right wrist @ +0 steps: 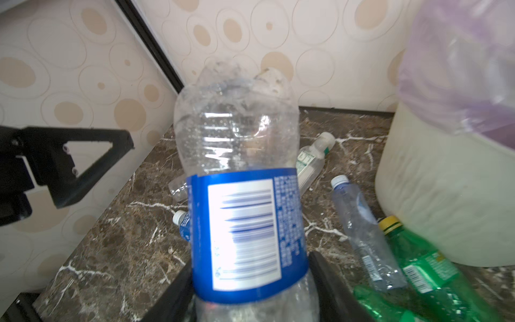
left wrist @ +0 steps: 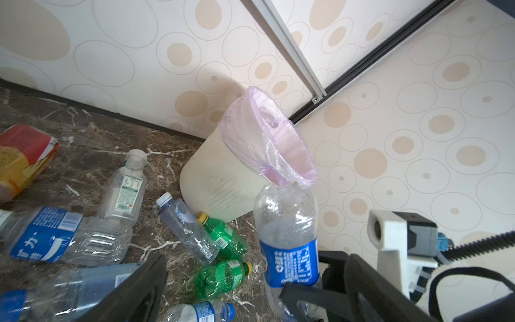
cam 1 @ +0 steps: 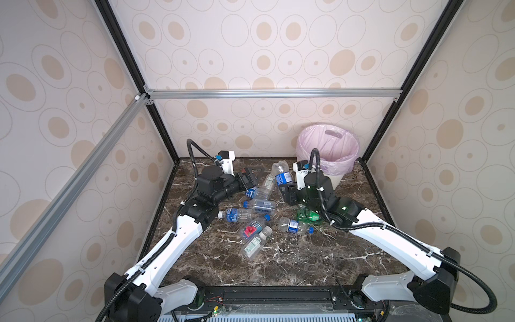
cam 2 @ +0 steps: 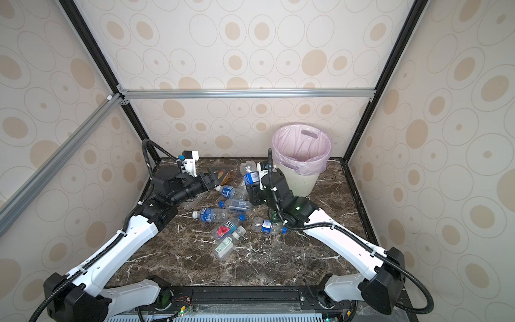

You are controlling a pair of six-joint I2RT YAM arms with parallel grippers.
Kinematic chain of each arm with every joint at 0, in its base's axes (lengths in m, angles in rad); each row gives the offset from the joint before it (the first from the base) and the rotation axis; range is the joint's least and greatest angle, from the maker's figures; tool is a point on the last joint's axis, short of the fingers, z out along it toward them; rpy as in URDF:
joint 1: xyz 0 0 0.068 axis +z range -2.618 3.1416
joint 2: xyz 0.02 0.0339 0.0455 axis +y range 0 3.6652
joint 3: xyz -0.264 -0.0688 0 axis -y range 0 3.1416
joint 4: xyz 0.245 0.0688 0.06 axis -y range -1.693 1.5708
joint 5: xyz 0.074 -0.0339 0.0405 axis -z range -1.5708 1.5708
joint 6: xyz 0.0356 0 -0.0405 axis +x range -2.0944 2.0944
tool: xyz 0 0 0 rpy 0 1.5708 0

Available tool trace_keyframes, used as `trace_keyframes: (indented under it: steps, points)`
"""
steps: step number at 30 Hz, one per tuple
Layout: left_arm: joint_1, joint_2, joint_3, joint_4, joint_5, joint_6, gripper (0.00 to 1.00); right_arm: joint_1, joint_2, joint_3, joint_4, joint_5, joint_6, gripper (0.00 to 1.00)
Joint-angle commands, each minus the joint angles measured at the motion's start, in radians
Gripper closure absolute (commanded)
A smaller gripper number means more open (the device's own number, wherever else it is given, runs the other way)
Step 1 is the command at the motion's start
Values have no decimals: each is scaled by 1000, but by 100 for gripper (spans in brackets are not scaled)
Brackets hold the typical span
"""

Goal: Throw the plastic bottles in the bin
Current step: 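Carry the bottle over the bin with the right gripper while the left releases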

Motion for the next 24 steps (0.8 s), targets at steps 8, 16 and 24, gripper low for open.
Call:
trace_keyframes:
  steps: [8,16,24]
  points:
    - [-221,140,247,-73,-49,216,1,-77,-93,306,-186,207,-273,49]
    - [-356,246,416,-134,-108,329,1,-78,-154,437,-142,313,-426,49]
    - [-397,275,434,-120,-131,340,1,-246,-47,472,-121,278,-399,49]
